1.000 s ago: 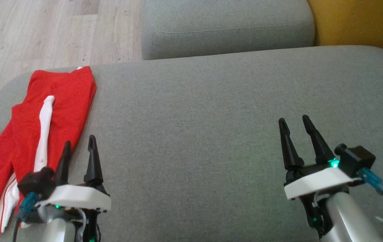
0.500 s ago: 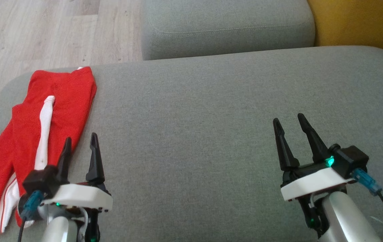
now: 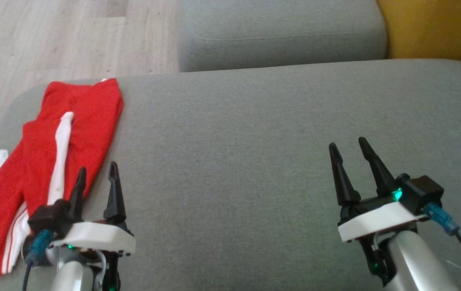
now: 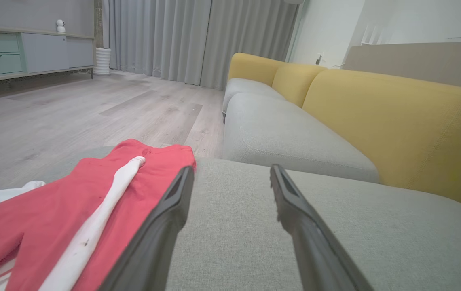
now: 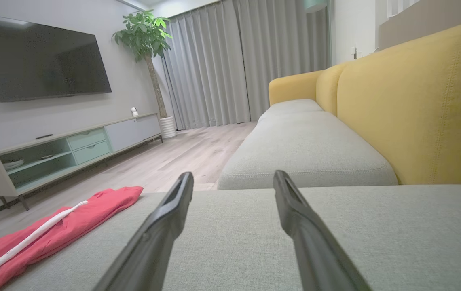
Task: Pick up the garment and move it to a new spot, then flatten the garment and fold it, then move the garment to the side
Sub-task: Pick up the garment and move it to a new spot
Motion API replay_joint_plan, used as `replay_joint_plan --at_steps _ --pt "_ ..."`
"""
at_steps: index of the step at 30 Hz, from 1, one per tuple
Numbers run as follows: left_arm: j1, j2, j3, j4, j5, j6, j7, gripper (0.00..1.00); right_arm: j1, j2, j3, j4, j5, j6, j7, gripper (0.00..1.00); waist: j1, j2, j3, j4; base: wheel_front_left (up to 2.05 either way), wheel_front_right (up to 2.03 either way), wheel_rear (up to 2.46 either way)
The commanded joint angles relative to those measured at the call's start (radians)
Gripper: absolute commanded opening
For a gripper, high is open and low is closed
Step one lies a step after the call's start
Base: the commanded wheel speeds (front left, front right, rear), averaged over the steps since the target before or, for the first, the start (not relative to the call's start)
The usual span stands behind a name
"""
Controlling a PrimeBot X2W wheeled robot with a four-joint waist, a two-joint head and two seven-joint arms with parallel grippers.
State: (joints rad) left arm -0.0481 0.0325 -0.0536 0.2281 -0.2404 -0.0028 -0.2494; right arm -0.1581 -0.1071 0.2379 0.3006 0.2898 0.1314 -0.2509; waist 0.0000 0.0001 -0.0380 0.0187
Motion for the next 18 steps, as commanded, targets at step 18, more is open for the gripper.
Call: replay_joint_plan --at_steps 18 --pt "-0.052 0.018 0.084 -0.007 0.038 -0.001 -0.012 1.0 -0.024 0.012 0.071 -0.042 0.029 -0.001 -0.011 1.0 0.0 -0.0001 -0.01 0.313 0.0 0.0 0.0"
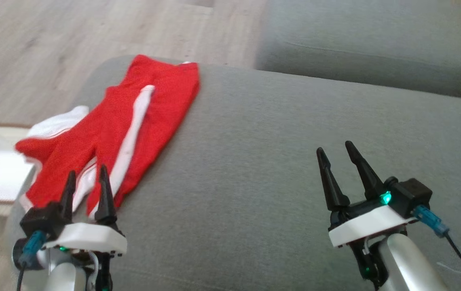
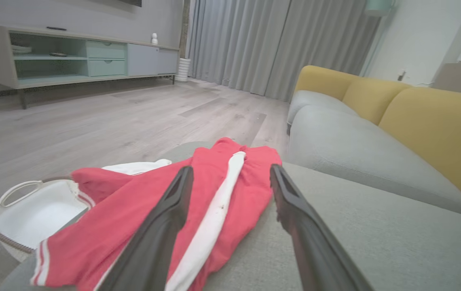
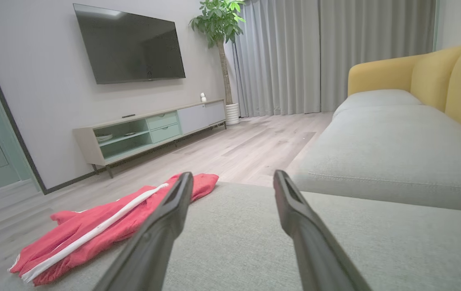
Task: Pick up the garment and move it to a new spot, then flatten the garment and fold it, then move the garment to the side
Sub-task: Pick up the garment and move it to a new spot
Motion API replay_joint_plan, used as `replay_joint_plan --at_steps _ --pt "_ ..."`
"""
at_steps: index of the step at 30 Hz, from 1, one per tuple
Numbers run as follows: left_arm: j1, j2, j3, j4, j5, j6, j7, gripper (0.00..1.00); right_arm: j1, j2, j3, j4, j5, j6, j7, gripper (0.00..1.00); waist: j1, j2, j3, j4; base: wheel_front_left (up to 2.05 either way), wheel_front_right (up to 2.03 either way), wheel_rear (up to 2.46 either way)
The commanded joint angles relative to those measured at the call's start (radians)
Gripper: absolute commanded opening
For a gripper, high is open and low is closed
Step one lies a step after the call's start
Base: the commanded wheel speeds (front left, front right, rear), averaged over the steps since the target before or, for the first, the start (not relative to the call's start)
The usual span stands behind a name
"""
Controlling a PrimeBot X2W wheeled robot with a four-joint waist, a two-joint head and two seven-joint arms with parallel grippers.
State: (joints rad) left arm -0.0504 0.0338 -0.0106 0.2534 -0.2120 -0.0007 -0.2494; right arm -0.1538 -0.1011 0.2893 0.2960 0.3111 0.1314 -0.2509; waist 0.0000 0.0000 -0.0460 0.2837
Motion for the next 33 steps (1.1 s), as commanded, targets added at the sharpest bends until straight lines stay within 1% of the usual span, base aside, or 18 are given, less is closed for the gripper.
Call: replay_joint_plan --at_steps 1,6,10,15,18,19,20,21,26,30,33 --pt "-0.048 0.016 0.045 -0.032 0.011 -0.004 -0.012 1.0 -0.028 0.006 0.021 -0.039 0.008 -0.001 -0.011 1.0 0.0 0.0 -0.003 0.061 0.0 0.0 0.0" --pt "-0.043 0.016 0.06 -0.022 0.012 -0.015 -0.012 1.0 -0.03 0.007 0.03 -0.041 0.014 -0.001 -0.011 1.0 0.0 0.0 -0.006 0.104 0.0 0.0 0.0" --pt "-0.048 0.016 0.066 -0.017 0.014 -0.022 -0.012 1.0 -0.032 0.007 0.035 -0.04 0.017 -0.001 -0.011 1.0 0.0 0.0 -0.005 0.113 0.0 0.0 0.0" --pt "-0.061 0.016 0.075 0.026 -0.004 -0.017 -0.012 1.0 -0.041 0.003 0.049 -0.04 0.017 -0.001 -0.011 1.0 0.0 0.0 0.004 0.098 0.0 0.0 0.0" --pt "-0.113 0.029 0.065 0.049 -0.012 -0.041 0.0 1.0 -0.041 -0.003 0.046 -0.048 0.015 -0.001 -0.011 1.0 0.0 0.0 0.012 0.084 0.0 0.0 0.0" --pt "-0.141 0.037 0.061 0.051 -0.019 -0.051 0.02 1.0 -0.042 -0.006 0.044 -0.053 0.013 -0.001 -0.011 1.0 0.0 0.0 0.017 0.078 0.0 0.0 0.0" --pt "-0.209 0.059 0.052 0.048 -0.034 -0.071 0.086 1.0 -0.047 -0.011 0.04 -0.061 0.009 -0.001 -0.011 1.0 0.0 0.0 0.032 0.065 0.0 0.0 0.0" --pt "-0.247 0.076 0.047 0.05 -0.04 -0.079 0.131 1.0 -0.052 -0.012 0.038 -0.066 0.008 -0.001 -0.011 1.0 0.0 0.0 0.043 0.057 0.0 0.0 0.0" --pt "-0.456 0.151 0.041 0.119 -0.097 -0.103 0.386 1.0 -0.079 -0.022 0.043 -0.081 0.004 -0.001 -0.011 1.0 0.0 0.0 0.109 0.006 0.0 0.0 0.0" --pt "-0.603 0.201 0.023 0.25 -0.155 -0.119 0.546 1.0 -0.108 -0.031 0.047 -0.091 -0.001 -0.001 -0.011 1.0 0.0 0.0 0.173 -0.051 0.0 0.0 0.0" --pt "-0.679 0.23 0.003 0.362 -0.201 -0.127 0.616 1.0 -0.134 -0.036 0.055 -0.094 -0.001 -0.001 -0.011 1.0 0.0 0.0 0.219 -0.101 0.0 0.0 0.0"
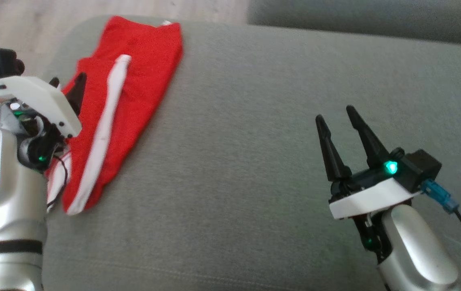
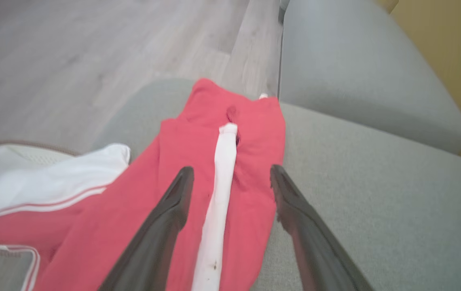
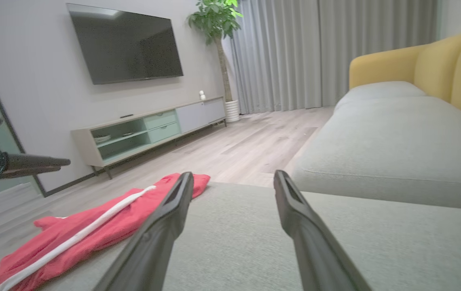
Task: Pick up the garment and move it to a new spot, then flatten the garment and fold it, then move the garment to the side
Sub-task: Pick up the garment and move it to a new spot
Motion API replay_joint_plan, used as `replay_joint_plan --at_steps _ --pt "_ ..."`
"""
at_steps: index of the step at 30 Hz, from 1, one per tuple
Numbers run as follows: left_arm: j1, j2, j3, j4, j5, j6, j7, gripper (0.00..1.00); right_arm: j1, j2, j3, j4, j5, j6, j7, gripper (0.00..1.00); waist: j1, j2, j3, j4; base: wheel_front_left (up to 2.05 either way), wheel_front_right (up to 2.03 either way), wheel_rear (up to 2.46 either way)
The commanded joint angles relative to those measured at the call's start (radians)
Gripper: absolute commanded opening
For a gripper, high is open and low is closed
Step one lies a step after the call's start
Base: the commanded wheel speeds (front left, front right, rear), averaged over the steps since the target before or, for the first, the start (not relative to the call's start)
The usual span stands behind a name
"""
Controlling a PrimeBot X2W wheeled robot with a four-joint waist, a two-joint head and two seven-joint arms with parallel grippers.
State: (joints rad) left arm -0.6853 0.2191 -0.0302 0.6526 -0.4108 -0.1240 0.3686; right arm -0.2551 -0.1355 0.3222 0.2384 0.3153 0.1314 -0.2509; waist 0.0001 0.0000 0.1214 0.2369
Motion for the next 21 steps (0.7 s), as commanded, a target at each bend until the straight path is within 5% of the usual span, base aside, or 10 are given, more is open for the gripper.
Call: replay_joint_plan --at_steps 1,16,17,18,19,20,21 --pt "-0.062 0.052 0.011 0.002 -0.015 -0.004 0.017 1.0 -0.04 -0.002 0.022 -0.036 -0.005 -0.001 -0.011 1.0 -0.0001 0.0 0.064 -0.069 0.0 0.0 0.0" --pt "-0.124 0.162 -0.212 0.345 -0.162 -0.007 0.186 1.0 -0.11 0.006 0.026 -0.04 -0.001 -0.001 -0.011 1.0 -0.0001 0.0 0.168 -0.21 0.0 0.0 0.0" --pt "-0.127 0.163 -0.219 0.352 -0.17 -0.007 0.188 0.86 -0.109 0.007 0.025 -0.039 -0.001 -0.001 -0.011 1.0 -0.0001 0.0 0.167 -0.21 0.0 0.0 0.0" --pt "-0.127 0.163 -0.219 0.352 -0.17 -0.007 0.188 0.86 -0.109 0.007 0.025 -0.039 -0.001 -0.001 -0.011 1.0 -0.0001 0.0 0.167 -0.21 0.0 0.0 0.0" --pt "-0.131 0.168 -0.229 0.356 -0.17 -0.007 0.181 0.35 -0.108 0.007 0.023 -0.038 -0.001 -0.001 -0.011 1.0 -0.0001 0.0 0.165 -0.21 0.0 0.0 0.0" --pt "-0.134 0.172 -0.239 0.358 -0.17 -0.007 0.168 0.0 -0.107 0.008 0.021 -0.036 -0.001 -0.001 -0.011 1.0 -0.0001 0.0 0.162 -0.208 0.0 0.0 0.0" --pt "-0.136 0.172 -0.248 0.359 -0.176 -0.007 0.161 0.0 -0.105 0.009 0.018 -0.034 -0.001 -0.001 -0.011 1.0 -0.0001 0.0 0.156 -0.206 0.0 0.0 0.0"
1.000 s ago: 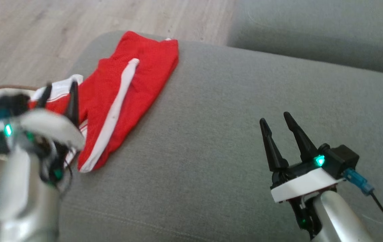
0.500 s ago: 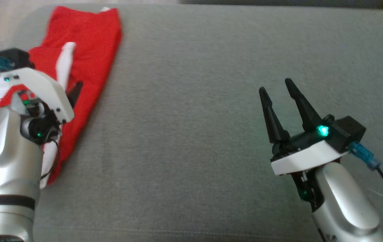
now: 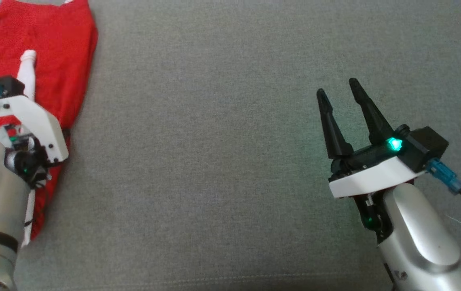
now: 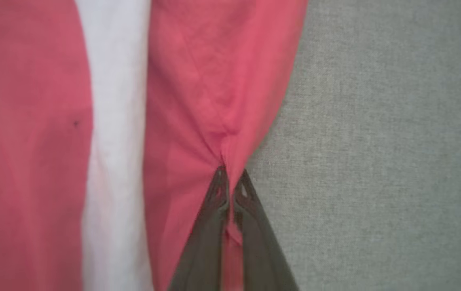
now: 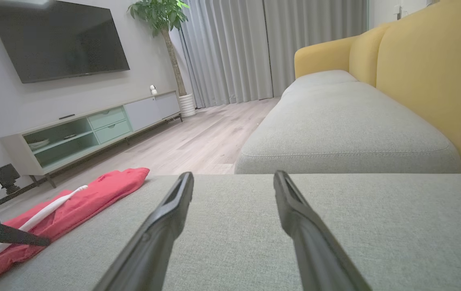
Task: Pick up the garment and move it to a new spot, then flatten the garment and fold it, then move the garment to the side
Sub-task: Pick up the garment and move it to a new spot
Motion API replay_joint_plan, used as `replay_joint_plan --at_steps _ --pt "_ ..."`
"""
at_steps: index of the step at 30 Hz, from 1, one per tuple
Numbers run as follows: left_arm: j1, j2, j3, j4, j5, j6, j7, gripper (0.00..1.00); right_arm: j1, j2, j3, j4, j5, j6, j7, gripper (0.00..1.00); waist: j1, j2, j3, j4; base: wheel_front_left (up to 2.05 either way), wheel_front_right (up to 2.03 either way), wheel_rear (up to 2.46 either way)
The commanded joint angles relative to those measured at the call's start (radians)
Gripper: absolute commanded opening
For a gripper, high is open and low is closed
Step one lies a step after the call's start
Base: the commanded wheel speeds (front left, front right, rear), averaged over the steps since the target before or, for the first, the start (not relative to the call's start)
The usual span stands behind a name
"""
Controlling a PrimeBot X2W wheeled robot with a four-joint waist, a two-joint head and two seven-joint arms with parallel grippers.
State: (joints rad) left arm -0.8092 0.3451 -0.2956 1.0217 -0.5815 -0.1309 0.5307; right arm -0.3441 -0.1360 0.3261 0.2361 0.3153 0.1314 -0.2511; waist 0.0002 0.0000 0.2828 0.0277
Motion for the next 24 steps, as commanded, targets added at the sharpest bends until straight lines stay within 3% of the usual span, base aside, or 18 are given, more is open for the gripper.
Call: replay_joint_plan --at_steps 1,7,14,19,24 --pt "-0.013 0.044 0.009 -0.011 -0.015 0.0 -0.005 0.0 -0.014 0.011 0.013 -0.03 -0.001 -0.001 -0.011 1.0 -0.0002 0.0 -0.013 0.006 0.0 0.0 0.0" --pt "-0.023 0.072 -0.092 -0.087 -0.045 0.0 -0.056 0.0 0.008 0.02 0.018 -0.014 0.006 -0.001 -0.011 1.0 -0.0002 0.0 -0.095 0.017 0.0 0.0 0.0" --pt "-0.064 0.124 -0.258 -0.306 -0.112 0.0 -0.058 0.0 0.052 0.024 -0.002 -0.004 0.018 -0.001 -0.011 1.0 -0.0002 0.0 -0.208 -0.003 0.0 0.0 0.0" --pt "-0.117 0.157 -0.334 -0.49 -0.16 0.0 -0.062 0.0 0.076 0.031 0.0 0.0 0.023 -0.001 -0.011 1.0 -0.0002 0.0 -0.256 -0.055 0.0 0.0 0.0" --pt "-0.157 0.126 -0.363 -0.64 -0.193 0.0 -0.106 0.0 0.08 0.035 0.009 -0.001 0.026 -0.001 -0.011 1.0 -0.0002 0.0 -0.267 -0.134 0.0 0.0 0.0"
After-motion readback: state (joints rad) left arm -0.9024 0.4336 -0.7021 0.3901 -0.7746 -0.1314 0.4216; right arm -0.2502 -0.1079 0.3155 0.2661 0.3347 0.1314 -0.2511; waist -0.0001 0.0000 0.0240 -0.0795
